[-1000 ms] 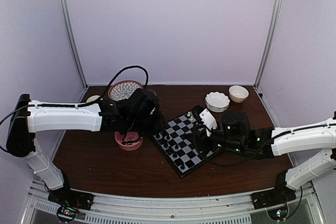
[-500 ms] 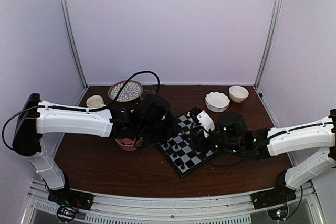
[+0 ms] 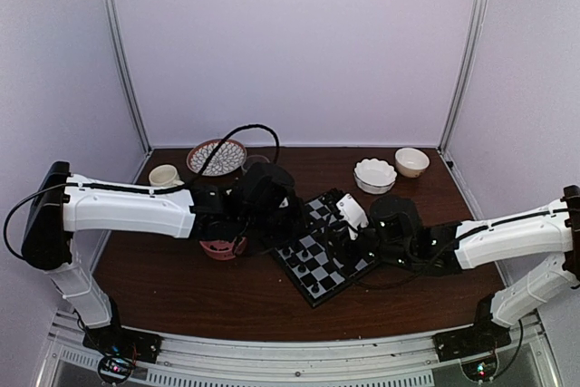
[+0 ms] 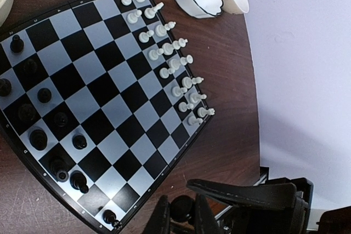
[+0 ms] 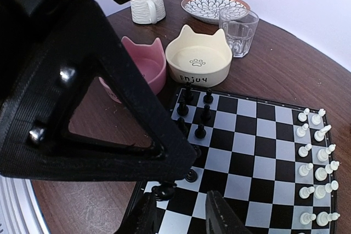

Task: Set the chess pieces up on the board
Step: Pass from the left arm to the right

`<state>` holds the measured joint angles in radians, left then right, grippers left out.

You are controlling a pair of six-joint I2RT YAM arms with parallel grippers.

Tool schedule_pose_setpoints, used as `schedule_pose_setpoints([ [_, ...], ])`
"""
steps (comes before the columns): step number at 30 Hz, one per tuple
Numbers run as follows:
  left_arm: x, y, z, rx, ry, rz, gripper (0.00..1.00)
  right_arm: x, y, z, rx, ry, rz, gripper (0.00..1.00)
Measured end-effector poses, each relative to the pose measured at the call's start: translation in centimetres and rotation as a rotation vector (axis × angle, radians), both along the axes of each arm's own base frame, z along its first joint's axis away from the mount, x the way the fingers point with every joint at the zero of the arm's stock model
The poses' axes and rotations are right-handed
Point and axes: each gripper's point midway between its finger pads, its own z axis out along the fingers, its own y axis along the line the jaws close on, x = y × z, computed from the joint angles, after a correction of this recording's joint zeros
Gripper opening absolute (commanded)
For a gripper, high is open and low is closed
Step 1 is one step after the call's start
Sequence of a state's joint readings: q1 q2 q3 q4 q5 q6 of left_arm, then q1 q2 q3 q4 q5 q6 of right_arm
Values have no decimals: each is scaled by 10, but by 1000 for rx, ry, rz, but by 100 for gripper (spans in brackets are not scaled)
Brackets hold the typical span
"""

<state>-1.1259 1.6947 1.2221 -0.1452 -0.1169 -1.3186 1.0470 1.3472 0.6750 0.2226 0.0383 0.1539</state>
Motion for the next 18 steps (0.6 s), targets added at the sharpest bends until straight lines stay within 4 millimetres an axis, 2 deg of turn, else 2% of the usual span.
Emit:
schedule_pose_setpoints([
  [2, -1, -1, 1, -6, 0, -5, 9, 0, 0, 0, 0, -1, 2, 33],
  [5, -1, -3, 2, -14, 0, -8, 9, 0, 0, 0, 1, -1, 3, 27],
  [10, -3, -7, -7, -8, 14, -16, 8, -1, 1, 2, 5, -4, 10, 27],
  [18, -4, -10, -10, -12, 26, -20, 11, -1, 1, 1, 0, -4, 9, 3],
])
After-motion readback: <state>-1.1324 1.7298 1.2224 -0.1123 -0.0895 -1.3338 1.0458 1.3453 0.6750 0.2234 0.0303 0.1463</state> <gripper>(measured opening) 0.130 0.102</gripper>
